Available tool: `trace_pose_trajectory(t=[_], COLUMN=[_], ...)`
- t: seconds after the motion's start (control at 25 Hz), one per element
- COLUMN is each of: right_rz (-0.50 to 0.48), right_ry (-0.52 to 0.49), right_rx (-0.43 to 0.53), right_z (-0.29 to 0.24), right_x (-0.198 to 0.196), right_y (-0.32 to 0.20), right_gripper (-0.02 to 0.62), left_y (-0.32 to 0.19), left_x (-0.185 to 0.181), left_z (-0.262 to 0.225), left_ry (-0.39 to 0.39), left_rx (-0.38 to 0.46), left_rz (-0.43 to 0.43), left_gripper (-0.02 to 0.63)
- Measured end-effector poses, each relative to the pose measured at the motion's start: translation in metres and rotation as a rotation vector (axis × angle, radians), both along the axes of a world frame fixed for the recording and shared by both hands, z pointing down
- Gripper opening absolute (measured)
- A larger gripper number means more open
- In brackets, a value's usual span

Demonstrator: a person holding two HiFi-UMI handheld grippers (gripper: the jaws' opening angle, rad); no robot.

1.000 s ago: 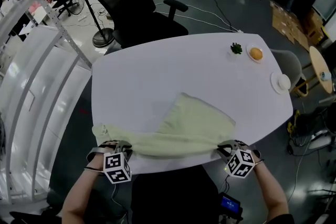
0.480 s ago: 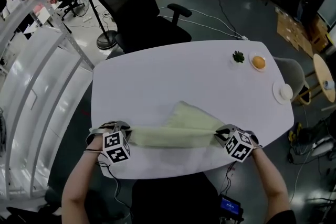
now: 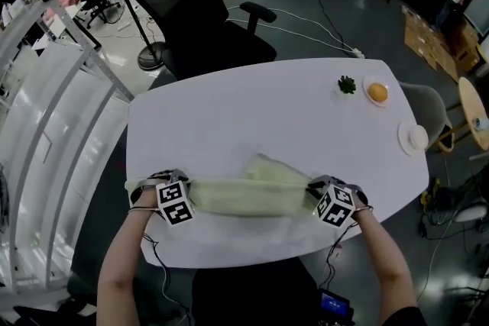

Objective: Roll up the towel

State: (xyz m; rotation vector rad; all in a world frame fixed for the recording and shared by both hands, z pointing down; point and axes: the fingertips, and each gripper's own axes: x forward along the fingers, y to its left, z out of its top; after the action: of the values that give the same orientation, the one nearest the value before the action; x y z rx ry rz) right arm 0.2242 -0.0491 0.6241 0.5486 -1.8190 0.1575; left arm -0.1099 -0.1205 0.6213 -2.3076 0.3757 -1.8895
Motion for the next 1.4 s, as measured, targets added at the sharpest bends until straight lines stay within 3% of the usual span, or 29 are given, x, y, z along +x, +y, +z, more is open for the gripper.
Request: trace_pose_trajectory(t=[0.2,0.32,0.4,0.52,0.6,0.76,1.0,1.24,1.4], right_rz=[0.003,-0.008,0.009,0.063,0.095,0.124,0.151,0.137,0.085], right_ry=[-0.003,0.013,0.010,-0.024,-0.046,-0.063,-0.099,-0.093,-0.076], right_rx=[-0.008,0.014,0.039,0.083,0.111,0.165,0.204,0.191,0.159], right_z=[0.005,0.004,0.002,-0.009,-0.021,-0.046,-0.069,-0.066,-0.046], right_x=[0.001,0.000,0.002,0.006,0.010,0.016,0.015,0.004,-0.003], right_y=[-0.003,-0.003,-0.005,-0.009,-0.010,-0.006,0.018,0.055,0.086], right_gripper=[0.052,0.054,0.067,0.138,0.177,0.187,0.220,0.255,0.255], left_y=[-0.005,-0.008,-0.012,-0.019,-0.021,-0.011,0.031,0.070,0.081], left_x=[0.001,0.001,0.001,-0.003,-0.006,-0.011,-0.003,0.002,-0.001], left_z=[0.004,0.002,-0.004,-0.020,-0.035,-0.061,-0.076,-0.057,-0.036], left_ry=[0.020,0.026,0.049,0.114,0.150,0.192,0.241,0.245,0.203], left_rx=[-0.040,-0.017,0.017,0.046,0.060,0.089,0.060,0.050,0.081], left_rz=[-0.052,-0.059,-0.082,-0.130,-0.142,-0.115,-0.036,0.017,0.041], left_gripper=[0.063,0.067,0.113,0.203,0.221,0.237,0.297,0.311,0.311])
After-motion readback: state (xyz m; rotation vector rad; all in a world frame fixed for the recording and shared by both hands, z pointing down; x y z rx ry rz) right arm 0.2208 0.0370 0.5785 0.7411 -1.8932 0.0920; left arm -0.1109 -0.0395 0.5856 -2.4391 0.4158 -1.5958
